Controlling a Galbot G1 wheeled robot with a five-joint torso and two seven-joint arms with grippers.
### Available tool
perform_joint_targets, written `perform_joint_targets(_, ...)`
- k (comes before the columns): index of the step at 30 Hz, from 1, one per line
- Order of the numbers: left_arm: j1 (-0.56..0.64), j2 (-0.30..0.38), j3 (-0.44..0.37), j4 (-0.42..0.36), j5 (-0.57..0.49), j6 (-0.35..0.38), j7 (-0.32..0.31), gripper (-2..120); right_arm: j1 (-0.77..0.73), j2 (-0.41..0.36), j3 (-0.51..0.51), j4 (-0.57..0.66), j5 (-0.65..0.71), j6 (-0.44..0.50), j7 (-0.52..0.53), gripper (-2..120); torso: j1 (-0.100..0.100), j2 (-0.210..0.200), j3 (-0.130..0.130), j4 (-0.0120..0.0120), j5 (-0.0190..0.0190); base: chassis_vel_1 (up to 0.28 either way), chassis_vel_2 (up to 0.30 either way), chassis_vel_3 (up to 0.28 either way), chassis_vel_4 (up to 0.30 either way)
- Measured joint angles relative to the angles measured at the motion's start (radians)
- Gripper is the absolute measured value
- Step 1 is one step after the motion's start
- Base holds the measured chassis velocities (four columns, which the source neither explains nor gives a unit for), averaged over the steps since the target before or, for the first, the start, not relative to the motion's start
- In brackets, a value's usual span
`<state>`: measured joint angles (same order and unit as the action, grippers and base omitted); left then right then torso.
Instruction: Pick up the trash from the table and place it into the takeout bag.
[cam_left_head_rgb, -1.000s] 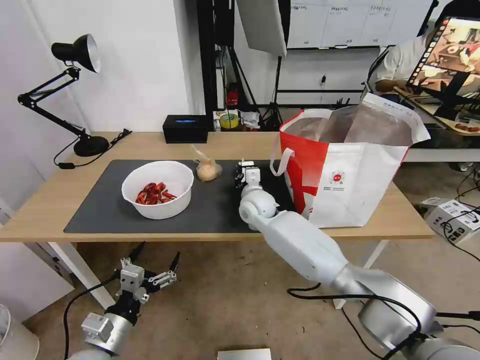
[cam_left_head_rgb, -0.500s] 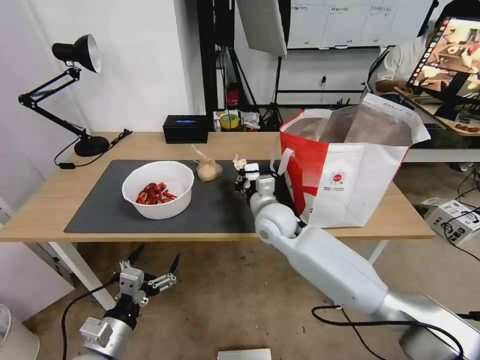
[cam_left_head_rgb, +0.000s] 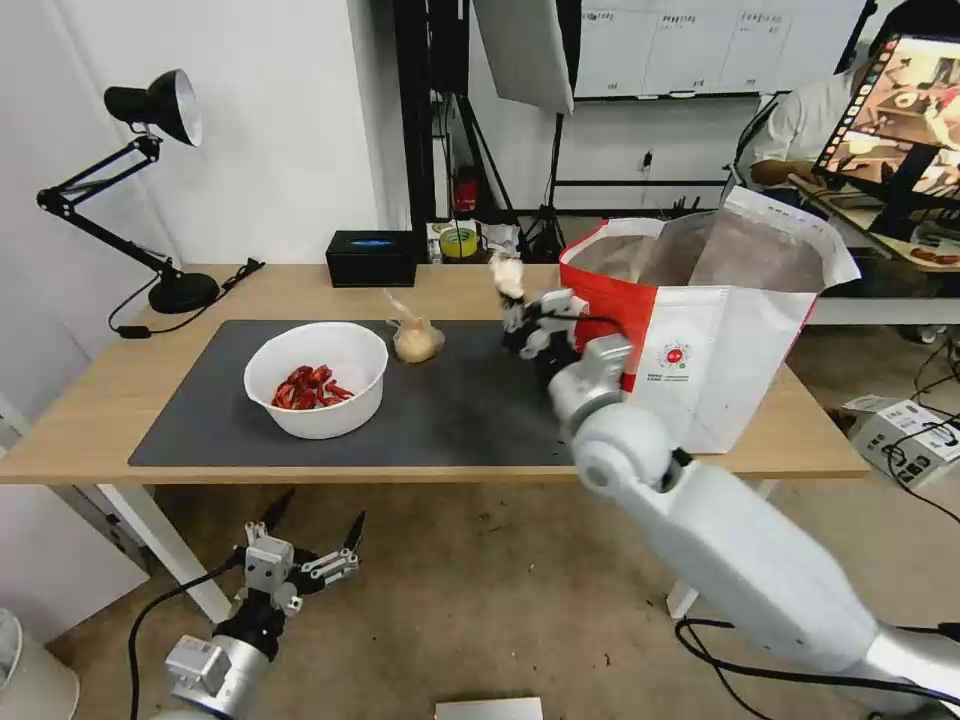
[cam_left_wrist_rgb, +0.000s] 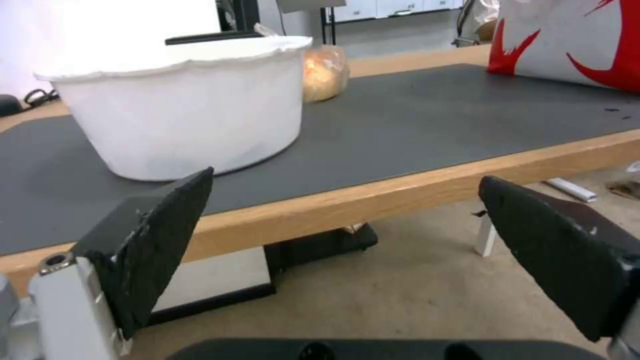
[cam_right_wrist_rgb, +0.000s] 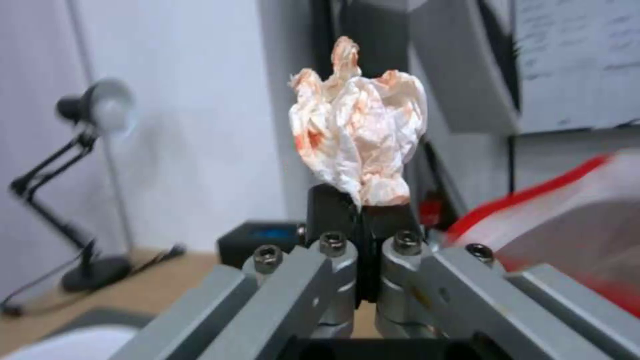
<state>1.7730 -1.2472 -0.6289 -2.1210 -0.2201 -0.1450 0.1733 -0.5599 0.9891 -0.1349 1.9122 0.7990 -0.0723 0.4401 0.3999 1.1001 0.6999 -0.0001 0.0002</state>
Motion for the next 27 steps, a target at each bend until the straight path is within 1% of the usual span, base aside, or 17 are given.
perform_joint_targets(2, -0.001, 0.000, 0.008, 0.000, 0.003, 0.001, -0.001, 100, 0.016, -0.046, 0.065, 0.016, 0.033, 0.002, 0.033, 0, 0.000, 0.000, 0.000, 0.0002, 0.0000, 0.000, 0.000, 0.000, 0.000)
perform_joint_targets(3, -0.001, 0.000, 0.008, 0.000, 0.003, 0.001, -0.001, 100, 0.016, -0.046, 0.065, 0.016, 0.033, 0.002, 0.033, 0, 0.000, 0.000, 0.000, 0.0002, 0.0000, 0.000, 0.000, 0.000, 0.000)
perform_joint_targets(5, -0.003, 0.001, 0.018, 0.001, 0.005, 0.002, -0.009, 100, 0.025, -0.087, 0.105, 0.020, 0.052, -0.020, 0.060, 0, 0.000, 0.000, 0.000, 0.0000, -0.0001, 0.000, 0.000, 0.000, 0.000)
perform_joint_targets(6, -0.003, 0.001, 0.018, 0.001, 0.005, 0.002, -0.009, 100, 0.025, -0.087, 0.105, 0.020, 0.052, -0.020, 0.060, 0, 0.000, 0.000, 0.000, 0.0000, -0.0001, 0.000, 0.000, 0.000, 0.000)
perform_joint_targets(7, -0.004, 0.001, 0.028, 0.001, 0.005, 0.004, -0.018, 100, 0.028, -0.116, 0.123, 0.020, 0.075, -0.045, 0.081, 0, 0.000, 0.000, 0.000, -0.0001, 0.0000, 0.000, 0.000, 0.000, 0.000)
perform_joint_targets(9, -0.009, 0.000, 0.039, 0.003, 0.005, 0.005, -0.022, 100, 0.028, -0.150, 0.138, 0.017, 0.104, -0.073, 0.099, 0, 0.000, 0.000, 0.000, 0.0000, 0.0002, 0.000, 0.000, 0.000, 0.000)
perform_joint_targets(10, -0.009, 0.000, 0.039, 0.003, 0.005, 0.005, -0.022, 100, 0.028, -0.150, 0.138, 0.017, 0.104, -0.073, 0.099, 0, 0.000, 0.000, 0.000, 0.0000, 0.0002, 0.000, 0.000, 0.000, 0.000)
perform_joint_targets(13, -0.016, 0.001, 0.043, 0.004, 0.006, 0.006, -0.022, 100, 0.016, -0.175, 0.154, 0.023, 0.137, -0.112, 0.110, 0, 0.000, 0.000, 0.000, -0.0001, -0.0001, 0.000, 0.000, 0.000, 0.000)
perform_joint_targets(16, -0.016, 0.005, 0.041, 0.003, 0.005, 0.006, -0.022, 100, 0.006, -0.180, 0.158, 0.029, 0.146, -0.131, 0.115, 0, 0.000, 0.000, 0.000, 0.0001, 0.0000, 0.000, 0.000, 0.000, 0.000)
perform_joint_targets(17, -0.016, 0.008, 0.038, 0.003, 0.004, 0.007, -0.022, 100, 0.004, -0.182, 0.160, 0.031, 0.148, -0.140, 0.119, 4, 0.000, 0.000, 0.000, 0.0001, -0.0002, 0.000, 0.000, 0.000, 0.000)
perform_joint_targets(18, -0.016, 0.008, 0.038, 0.003, 0.004, 0.007, -0.022, 100, 0.004, -0.182, 0.160, 0.031, 0.148, -0.140, 0.119, 4, 0.000, 0.000, 0.000, 0.0001, -0.0002, 0.000, 0.000, 0.000, 0.000)
perform_joint_targets(19, -0.015, 0.011, 0.034, 0.001, 0.002, 0.006, -0.022, 100, 0.003, -0.185, 0.162, 0.031, 0.152, -0.154, 0.125, 10, 0.000, 0.000, 0.000, 0.0001, -0.0001, 0.000, 0.000, 0.000, 0.000)
perform_joint_targets(21, -0.014, 0.015, 0.028, -0.001, -0.001, 0.007, -0.022, 100, 0.001, -0.193, 0.165, 0.032, 0.157, -0.183, 0.143, 19, 0.000, 0.000, 0.000, 0.0000, -0.0001, 0.000, 0.000, 0.000, 0.000)
perform_joint_targets(22, -0.014, 0.015, 0.028, -0.001, -0.001, 0.007, -0.022, 100, 0.001, -0.193, 0.165, 0.032, 0.157, -0.183, 0.143, 19, 0.000, 0.000, 0.000, 0.0000, -0.0001, 0.000, 0.000, 0.000, 0.000)
perform_joint_targets(25, -0.013, 0.015, 0.026, -0.004, -0.002, 0.007, -0.022, 100, -0.001, -0.199, 0.172, 0.032, 0.162, -0.200, 0.155, 34, 0.000, 0.000, 0.000, 0.0000, -0.0002, 0.000, 0.000, 0.000, 0.000)
perform_joint_targets(26, -0.013, 0.015, 0.026, -0.004, -0.002, 0.007, -0.022, 100, -0.001, -0.199, 0.172, 0.032, 0.162, -0.200, 0.155, 34, 0.000, 0.000, 0.000, 0.0000, -0.0002, 0.000, 0.000, 0.000, 0.000)
perform_joint_targets(27, -0.013, 0.014, 0.027, -0.004, -0.001, 0.007, -0.022, 100, -0.002, -0.200, 0.173, 0.033, 0.165, -0.203, 0.156, 39, 0.000, 0.000, 0.000, 0.0001, -0.0001, 0.000, 0.000, 0.000, 0.000)
